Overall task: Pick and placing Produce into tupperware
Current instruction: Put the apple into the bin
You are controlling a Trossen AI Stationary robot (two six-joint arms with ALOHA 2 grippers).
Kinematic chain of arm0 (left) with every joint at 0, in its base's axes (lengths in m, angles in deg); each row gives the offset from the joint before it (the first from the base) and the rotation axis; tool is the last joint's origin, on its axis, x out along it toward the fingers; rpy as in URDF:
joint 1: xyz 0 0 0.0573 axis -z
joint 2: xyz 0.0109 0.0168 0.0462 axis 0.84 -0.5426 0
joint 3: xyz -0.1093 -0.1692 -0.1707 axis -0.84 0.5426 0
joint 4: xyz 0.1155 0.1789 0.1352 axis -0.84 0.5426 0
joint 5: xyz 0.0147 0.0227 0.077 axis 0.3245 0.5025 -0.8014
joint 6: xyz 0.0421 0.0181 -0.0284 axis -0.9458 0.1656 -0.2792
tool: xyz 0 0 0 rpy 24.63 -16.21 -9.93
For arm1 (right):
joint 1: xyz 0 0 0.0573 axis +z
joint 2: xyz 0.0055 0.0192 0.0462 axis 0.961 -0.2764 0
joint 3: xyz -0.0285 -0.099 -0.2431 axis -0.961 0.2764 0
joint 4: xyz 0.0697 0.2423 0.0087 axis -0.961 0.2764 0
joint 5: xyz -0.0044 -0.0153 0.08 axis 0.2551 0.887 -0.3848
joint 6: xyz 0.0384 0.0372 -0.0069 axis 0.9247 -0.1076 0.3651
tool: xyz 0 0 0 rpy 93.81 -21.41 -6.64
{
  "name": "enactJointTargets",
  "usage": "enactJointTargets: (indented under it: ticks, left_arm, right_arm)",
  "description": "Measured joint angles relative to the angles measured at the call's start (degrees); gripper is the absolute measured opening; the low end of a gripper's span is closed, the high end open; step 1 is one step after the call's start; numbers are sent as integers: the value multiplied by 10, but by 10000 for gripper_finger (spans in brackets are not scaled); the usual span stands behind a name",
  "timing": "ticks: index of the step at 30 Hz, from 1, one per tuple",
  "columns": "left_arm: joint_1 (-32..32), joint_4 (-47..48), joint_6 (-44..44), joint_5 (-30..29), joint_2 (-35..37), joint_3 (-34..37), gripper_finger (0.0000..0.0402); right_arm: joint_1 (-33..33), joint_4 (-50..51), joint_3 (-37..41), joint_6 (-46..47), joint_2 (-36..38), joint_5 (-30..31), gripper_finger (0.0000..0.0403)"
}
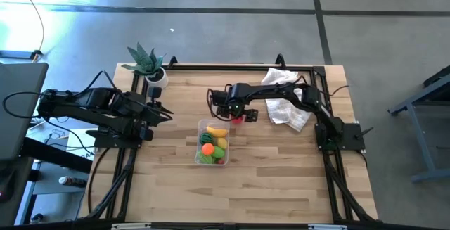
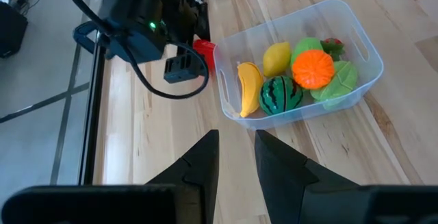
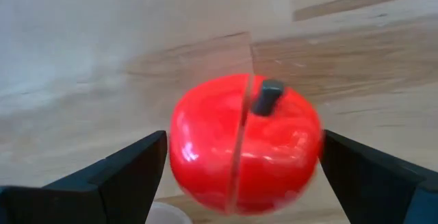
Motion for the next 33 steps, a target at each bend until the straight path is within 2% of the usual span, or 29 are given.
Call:
enactJointTargets:
  ticks: [33]
  left_arm:
    - [0, 0, 0, 0, 0, 0, 85]
  right_arm:
    - [0, -10, 0, 0, -8, 13, 364]
